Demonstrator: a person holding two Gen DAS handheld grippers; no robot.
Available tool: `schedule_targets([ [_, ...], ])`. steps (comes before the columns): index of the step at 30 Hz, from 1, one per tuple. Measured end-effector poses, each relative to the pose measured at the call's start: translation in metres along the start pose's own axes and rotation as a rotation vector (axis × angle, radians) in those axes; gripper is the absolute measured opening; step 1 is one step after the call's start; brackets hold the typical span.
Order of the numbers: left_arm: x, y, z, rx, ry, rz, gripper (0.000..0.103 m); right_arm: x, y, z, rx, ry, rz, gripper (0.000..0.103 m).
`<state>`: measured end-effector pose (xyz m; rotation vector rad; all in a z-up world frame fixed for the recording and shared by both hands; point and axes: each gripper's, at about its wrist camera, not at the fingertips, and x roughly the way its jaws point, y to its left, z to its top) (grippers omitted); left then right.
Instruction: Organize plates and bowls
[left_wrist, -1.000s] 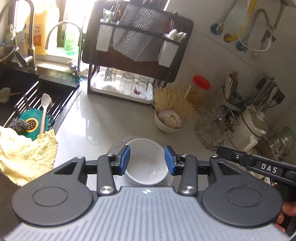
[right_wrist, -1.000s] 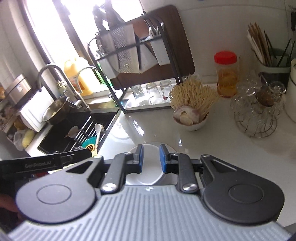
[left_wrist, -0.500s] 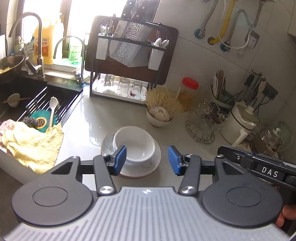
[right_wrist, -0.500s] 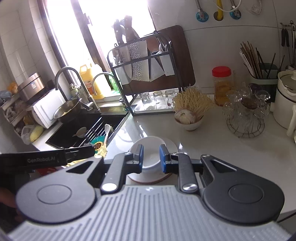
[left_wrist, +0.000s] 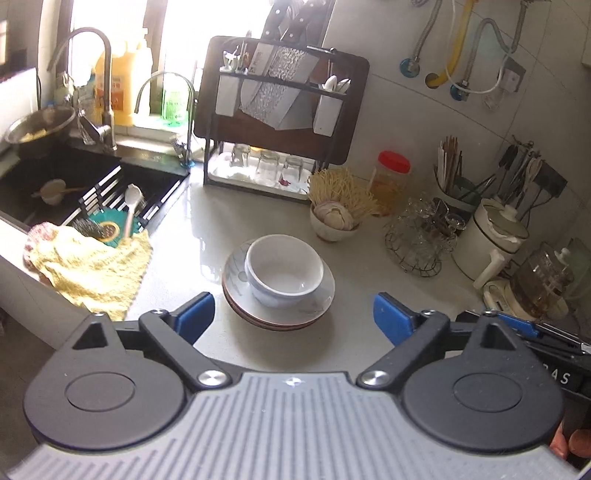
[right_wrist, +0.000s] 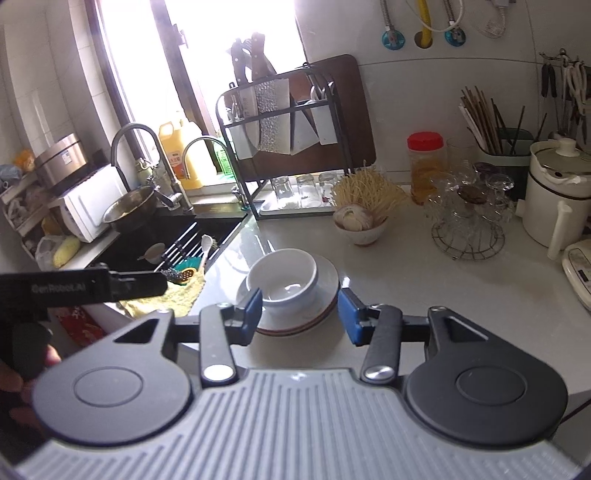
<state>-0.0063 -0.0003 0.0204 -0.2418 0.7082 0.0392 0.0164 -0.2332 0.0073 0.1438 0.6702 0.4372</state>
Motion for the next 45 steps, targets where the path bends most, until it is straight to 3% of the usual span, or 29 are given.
schedule_targets([
  [2,-0.005,-0.004,-0.003,0.027,-0.011,0.013,0.097,-0.003,-0.002,-0.003,0.007,-0.018,-0.011,0.084],
  [4,-0.008,-0.007,-0.004,0.044,-0.015,0.019,0.097,-0.006,-0.003,-0.004,0.006,-0.032,-0.024,0.089],
  [10,-0.013,-0.012,-0.011,0.072,-0.015,0.035,0.097,-0.016,-0.003,-0.010,-0.009,-0.069,-0.054,0.090],
  [12,-0.015,-0.012,-0.013,0.082,-0.011,0.037,0.098,-0.018,-0.002,-0.011,-0.008,-0.074,-0.052,0.103],
  [25,-0.017,-0.008,-0.026,0.101,0.022,0.064,0.098,-0.019,0.000,-0.027,0.044,-0.037,-0.073,0.103],
  [45,-0.018,-0.012,-0.037,0.098,0.025,0.091,0.098,-0.013,0.004,-0.027,0.012,0.010,-0.047,0.103],
])
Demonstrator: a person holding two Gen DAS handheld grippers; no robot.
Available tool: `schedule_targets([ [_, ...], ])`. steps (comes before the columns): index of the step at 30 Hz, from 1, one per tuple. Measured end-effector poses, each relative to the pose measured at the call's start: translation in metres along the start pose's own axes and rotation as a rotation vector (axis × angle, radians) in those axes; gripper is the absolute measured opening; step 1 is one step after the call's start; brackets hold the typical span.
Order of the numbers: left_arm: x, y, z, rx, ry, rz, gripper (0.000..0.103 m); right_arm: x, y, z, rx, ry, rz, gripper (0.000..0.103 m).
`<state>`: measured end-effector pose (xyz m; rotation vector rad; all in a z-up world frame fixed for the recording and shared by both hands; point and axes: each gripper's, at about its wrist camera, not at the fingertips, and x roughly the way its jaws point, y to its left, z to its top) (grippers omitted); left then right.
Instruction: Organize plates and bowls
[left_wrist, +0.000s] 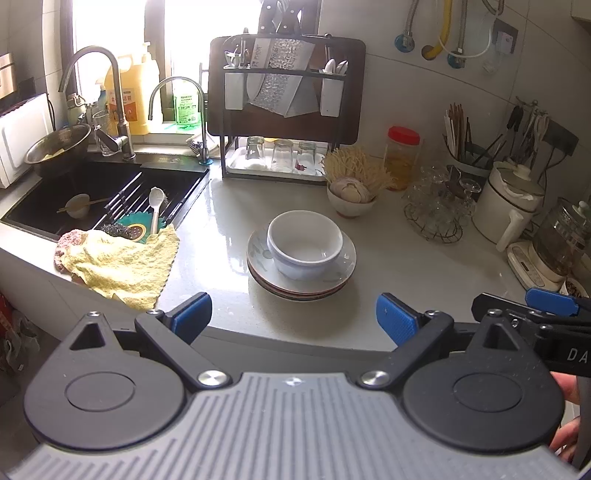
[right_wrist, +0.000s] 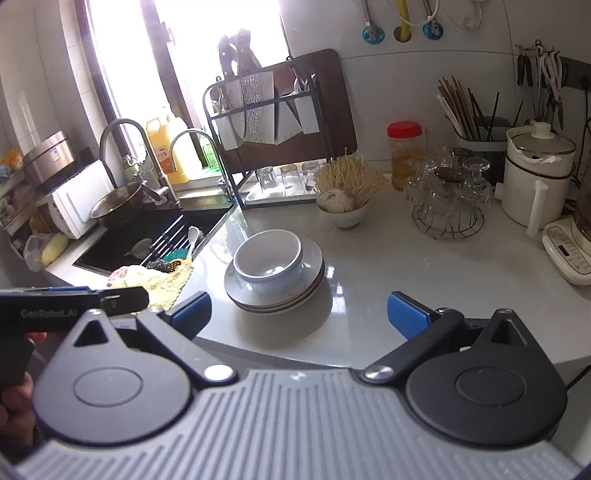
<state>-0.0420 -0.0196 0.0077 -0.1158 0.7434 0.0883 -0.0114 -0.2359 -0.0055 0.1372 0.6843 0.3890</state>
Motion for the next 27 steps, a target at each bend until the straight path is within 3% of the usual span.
schedule_targets([
  [27,0.000,0.005,0.001,-0.024,0.009,0.035,0.098,0.010,0.004,0.005,-0.018,0.019,0.022,0.103],
])
